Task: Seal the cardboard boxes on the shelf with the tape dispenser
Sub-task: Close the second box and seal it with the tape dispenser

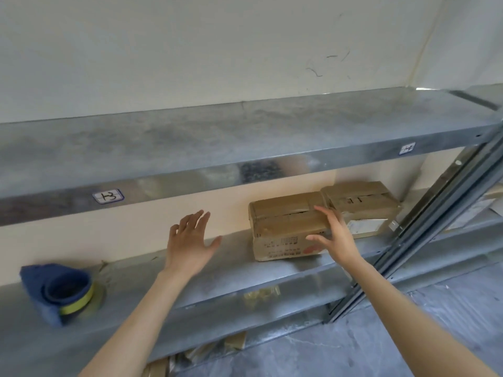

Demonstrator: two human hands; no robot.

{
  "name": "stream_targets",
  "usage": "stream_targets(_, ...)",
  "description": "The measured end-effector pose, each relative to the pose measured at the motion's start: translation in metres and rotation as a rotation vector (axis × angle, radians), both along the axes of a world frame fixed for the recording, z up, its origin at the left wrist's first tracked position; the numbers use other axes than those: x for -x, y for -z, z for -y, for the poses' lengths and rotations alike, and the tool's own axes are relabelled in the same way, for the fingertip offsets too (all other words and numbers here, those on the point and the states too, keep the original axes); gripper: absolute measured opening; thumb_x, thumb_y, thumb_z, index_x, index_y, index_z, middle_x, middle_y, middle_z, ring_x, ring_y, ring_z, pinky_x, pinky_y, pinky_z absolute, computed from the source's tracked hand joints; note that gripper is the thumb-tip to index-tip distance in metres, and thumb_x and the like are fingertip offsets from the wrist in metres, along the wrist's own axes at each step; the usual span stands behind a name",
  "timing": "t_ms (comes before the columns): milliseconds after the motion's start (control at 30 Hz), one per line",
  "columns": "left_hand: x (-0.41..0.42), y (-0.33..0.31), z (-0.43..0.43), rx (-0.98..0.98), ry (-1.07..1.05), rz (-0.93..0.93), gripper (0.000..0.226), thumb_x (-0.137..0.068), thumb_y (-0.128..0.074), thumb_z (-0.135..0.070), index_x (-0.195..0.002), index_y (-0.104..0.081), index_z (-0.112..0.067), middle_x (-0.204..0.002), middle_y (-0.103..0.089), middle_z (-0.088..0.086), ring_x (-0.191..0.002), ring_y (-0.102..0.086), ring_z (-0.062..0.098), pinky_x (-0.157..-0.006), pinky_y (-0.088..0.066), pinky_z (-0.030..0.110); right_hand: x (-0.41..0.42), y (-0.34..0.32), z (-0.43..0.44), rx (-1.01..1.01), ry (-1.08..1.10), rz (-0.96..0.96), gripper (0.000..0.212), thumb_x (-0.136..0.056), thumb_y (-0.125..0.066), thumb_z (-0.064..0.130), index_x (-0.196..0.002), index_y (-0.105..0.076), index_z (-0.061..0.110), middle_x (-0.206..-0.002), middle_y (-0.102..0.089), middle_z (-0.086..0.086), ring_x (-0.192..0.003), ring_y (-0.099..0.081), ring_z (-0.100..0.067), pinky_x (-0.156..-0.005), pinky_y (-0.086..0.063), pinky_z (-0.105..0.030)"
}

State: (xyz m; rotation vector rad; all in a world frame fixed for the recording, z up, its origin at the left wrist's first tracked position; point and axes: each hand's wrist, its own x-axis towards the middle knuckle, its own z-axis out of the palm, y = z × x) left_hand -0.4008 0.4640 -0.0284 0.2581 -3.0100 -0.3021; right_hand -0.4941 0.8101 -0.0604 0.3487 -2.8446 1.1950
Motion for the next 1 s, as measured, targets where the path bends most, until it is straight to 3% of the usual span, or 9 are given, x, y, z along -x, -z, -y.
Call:
stream_targets(133, -0.01, 0.001, -0.018, -0.017, -0.044, -0.029, 0.084, -0.079, -0.029, -0.068, -0.143, -0.052, -0.018, -0.151, -0.048, 0.0, -0.138, -0.043, 0.025, -0.108, -0.034, 0.045, 0.001, 0.002, -0.006, -0.038, -0.024, -0.026, 0.08, -0.077, -0.077, 0.045, -0.146, -0.038, 0.033, -0.153, -0.032, -0.007, -0.136, -0.041, -0.029, -0.101, -0.046, -0.045)
stream_targets(267, -0.021, -0.002, -0.031, -0.001, -0.097, -0.023, 0.067, -0.093, -0.057, -0.053, -0.148, -0.045, -0.018, -0.156, -0.04, 0.0, -0.143, -0.037, 0.025, -0.111, -0.03, 0.045, 0.001, -0.001, -0.013, -0.223, -0.022, -0.052, 0.08, -0.08, -0.074, 0.049, -0.147, -0.034, 0.032, -0.155, -0.03, -0.007, -0.128, -0.05, -0.029, -0.083, -0.057, -0.043)
stream_targets(500, -0.046, -0.013, -0.039, 0.028, -0.168, -0.051, 0.067, -0.091, -0.063, -0.045, -0.148, -0.044, -0.017, -0.157, -0.04, 0.003, -0.142, -0.037, 0.026, -0.11, -0.031, 0.045, 0.002, -0.015, -0.016, -0.415, -0.054, -0.114, 0.081, -0.079, -0.066, 0.066, -0.145, -0.037, 0.03, -0.156, -0.028, -0.01, -0.133, -0.044, -0.033, -0.088, -0.055, -0.048)
stream_targets(667, -0.068, -0.021, -0.031, 0.034, -0.217, -0.107, 0.064, -0.09, -0.063, -0.044, -0.146, -0.047, -0.016, -0.154, -0.043, 0.005, -0.139, -0.041, 0.027, -0.108, -0.033, 0.045, 0.005, -0.033, 0.005, -0.539, -0.028, -0.283, 0.069, -0.092, -0.033, 0.071, -0.142, -0.045, 0.025, -0.15, -0.04, -0.008, -0.129, -0.044, -0.034, -0.093, -0.047, -0.045)
stream_targets(733, -0.077, -0.025, -0.024, 0.047, -0.246, -0.13, 0.065, -0.091, -0.054, -0.052, -0.144, -0.05, -0.015, -0.152, -0.046, 0.007, -0.137, -0.045, 0.029, -0.106, -0.036, 0.046, 0.007, -0.041, 0.021, -0.568, -0.04, -0.318, 0.066, -0.094, -0.031, 0.067, -0.141, -0.047, 0.024, -0.15, -0.04, -0.009, -0.132, -0.04, -0.035, -0.097, -0.044, -0.047)
stream_targets(833, -0.091, -0.03, -0.008, 0.067, -0.281, -0.143, 0.075, -0.085, -0.035, -0.059, -0.142, -0.052, -0.014, -0.149, -0.05, 0.009, -0.132, -0.05, 0.03, -0.1, -0.04, 0.045, 0.005, -0.052, 0.055, -0.56, -0.122, -0.322, 0.064, -0.095, -0.037, 0.063, -0.146, -0.042, 0.025, -0.157, -0.032, -0.008, -0.141, -0.031, -0.033, -0.104, -0.038, -0.049)
stream_targets(1000, -0.124, -0.037, 0.031, 0.091, -0.343, -0.187, 0.075, -0.089, -0.028, -0.062, -0.144, -0.051, -0.016, -0.15, -0.049, 0.006, -0.131, -0.05, 0.026, -0.095, -0.043, 0.044, -0.011, -0.073, 0.134, -0.589, -0.271, -0.268, 0.067, -0.098, -0.029, 0.063, -0.155, -0.021, 0.03, -0.166, -0.01, -0.003, -0.152, -0.008, -0.026, -0.115, -0.025, -0.042)
